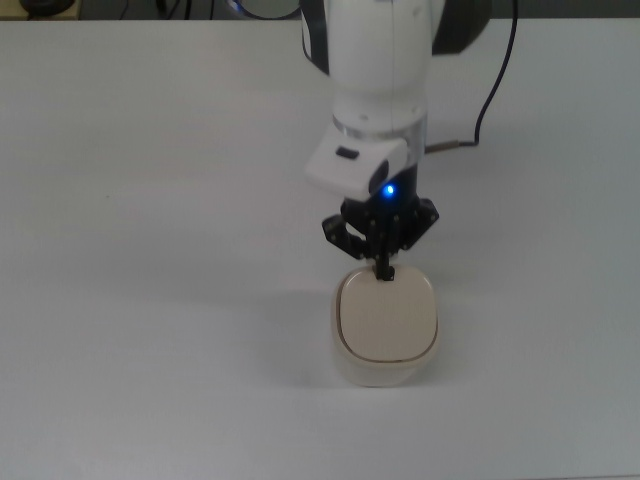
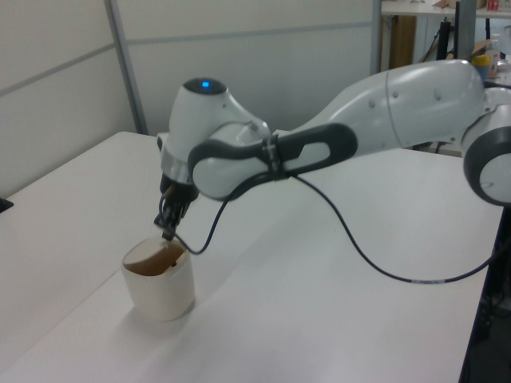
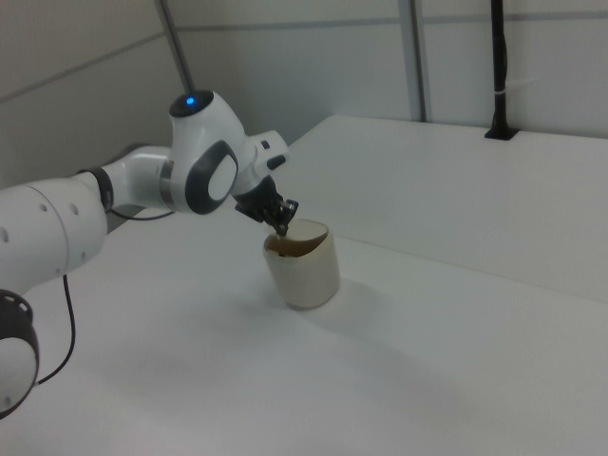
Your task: Open the trash can
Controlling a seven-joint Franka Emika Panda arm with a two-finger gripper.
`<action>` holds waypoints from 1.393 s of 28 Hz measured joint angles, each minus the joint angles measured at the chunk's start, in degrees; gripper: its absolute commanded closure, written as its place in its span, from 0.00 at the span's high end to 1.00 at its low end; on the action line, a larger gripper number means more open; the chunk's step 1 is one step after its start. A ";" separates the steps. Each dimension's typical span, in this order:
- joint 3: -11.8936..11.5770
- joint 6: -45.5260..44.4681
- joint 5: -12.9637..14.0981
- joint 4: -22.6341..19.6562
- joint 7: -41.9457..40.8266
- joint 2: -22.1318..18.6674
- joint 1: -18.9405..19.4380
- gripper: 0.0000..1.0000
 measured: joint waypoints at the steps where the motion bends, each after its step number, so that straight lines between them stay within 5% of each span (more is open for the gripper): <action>1: -0.06 -0.92 0.02 0.00 0.00 -0.83 -0.09 0.00; 10: -0.44 -12.90 -0.04 -0.02 -0.08 -7.51 -0.35 0.00; 25: -6.74 -38.85 -2.92 -0.03 -6.38 -15.00 -0.50 0.00; 30: -7.62 -41.94 -2.94 -0.10 -6.38 -17.25 -1.27 0.23; 32: -7.67 -42.30 -2.94 -0.17 -6.38 -17.65 -1.80 0.61; 33: -7.68 -42.32 -2.94 -0.22 -6.39 -17.74 -2.07 1.00; 39: -7.70 -42.32 -2.99 -0.49 -6.37 -17.72 -2.53 1.00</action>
